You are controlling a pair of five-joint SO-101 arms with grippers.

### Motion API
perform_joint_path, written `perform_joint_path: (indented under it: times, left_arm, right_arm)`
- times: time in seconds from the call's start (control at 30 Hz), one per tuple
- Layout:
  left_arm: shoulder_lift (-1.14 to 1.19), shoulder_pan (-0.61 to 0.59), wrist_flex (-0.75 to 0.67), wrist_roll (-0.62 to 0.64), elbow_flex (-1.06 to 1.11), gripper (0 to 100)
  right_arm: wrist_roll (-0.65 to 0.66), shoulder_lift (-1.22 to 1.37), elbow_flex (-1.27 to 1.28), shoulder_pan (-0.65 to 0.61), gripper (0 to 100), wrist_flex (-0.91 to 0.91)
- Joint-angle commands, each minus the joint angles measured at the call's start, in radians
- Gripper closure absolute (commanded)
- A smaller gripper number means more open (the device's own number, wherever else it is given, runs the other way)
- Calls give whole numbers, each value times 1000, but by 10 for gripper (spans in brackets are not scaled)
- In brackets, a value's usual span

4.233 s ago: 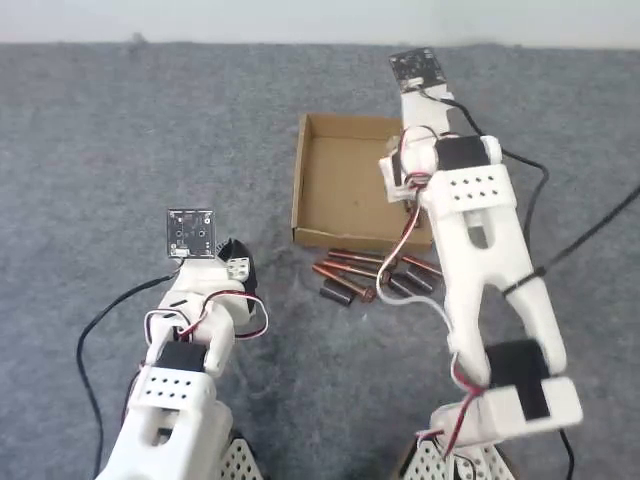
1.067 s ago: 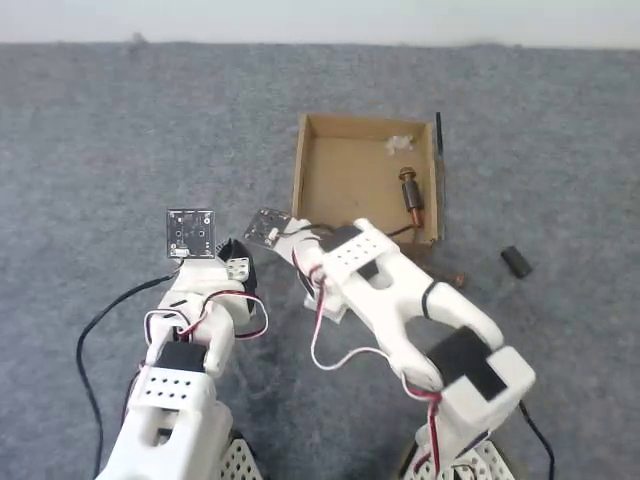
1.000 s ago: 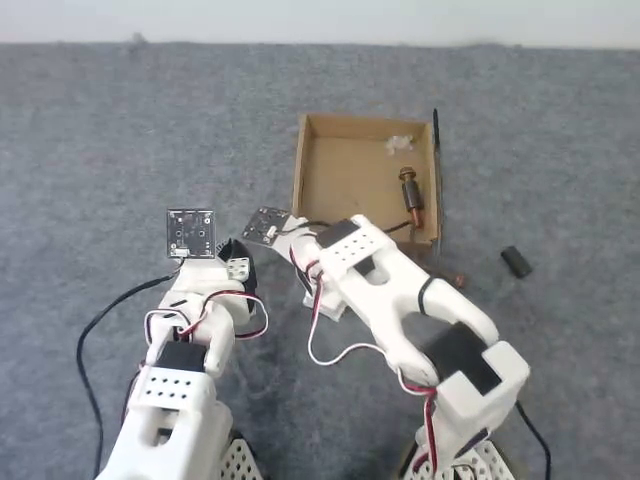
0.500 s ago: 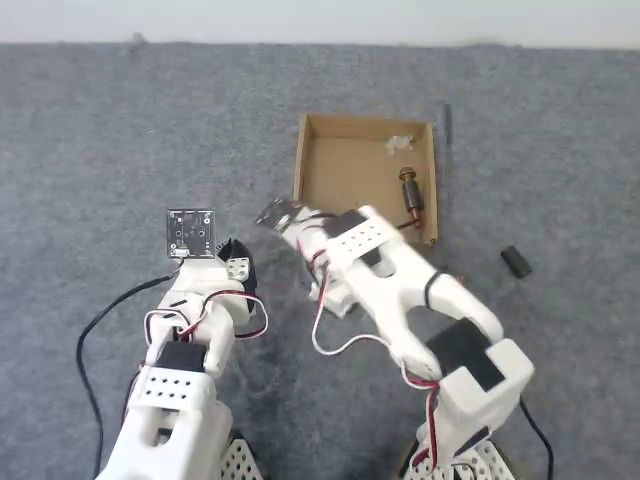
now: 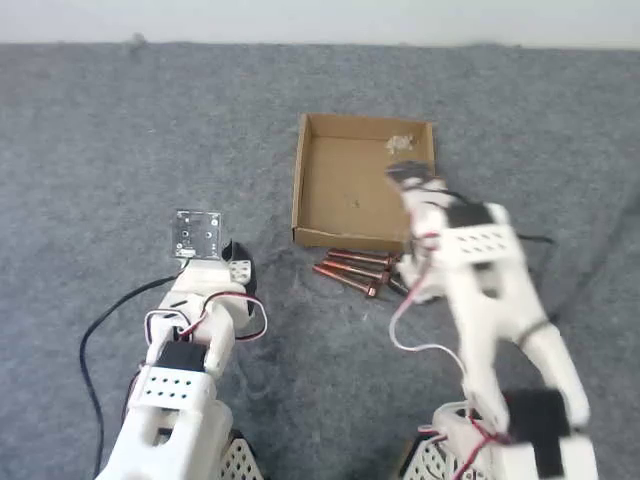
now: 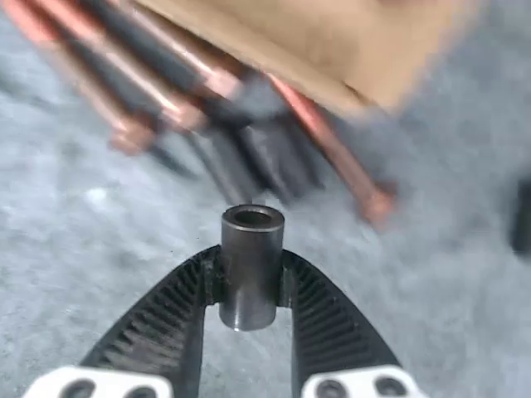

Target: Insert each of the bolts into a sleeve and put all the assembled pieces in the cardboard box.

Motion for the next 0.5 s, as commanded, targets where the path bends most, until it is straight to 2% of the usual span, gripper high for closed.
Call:
perform_joint_path:
  times: [0.0, 0.1, 0.23, 0.37, 0.47]
  left_arm:
    - [-20, -5, 110, -120, -82, 977]
    - [-20, -6, 183, -219, -113, 977]
    - [-18, -46, 186, -354, -124, 977]
    - [26, -68, 189, -321, -156, 977]
    - [160, -69, 189, -305, -231, 977]
  right_arm:
    - [-21, -168, 98, 145, 992, -58]
    - [-71, -268, 236, 236, 992, -136]
    - [-75, -363, 354, 341, 992, -197]
    - [-74, -387, 420, 421, 992, -248]
    - [-74, -378, 448, 463, 992, -274]
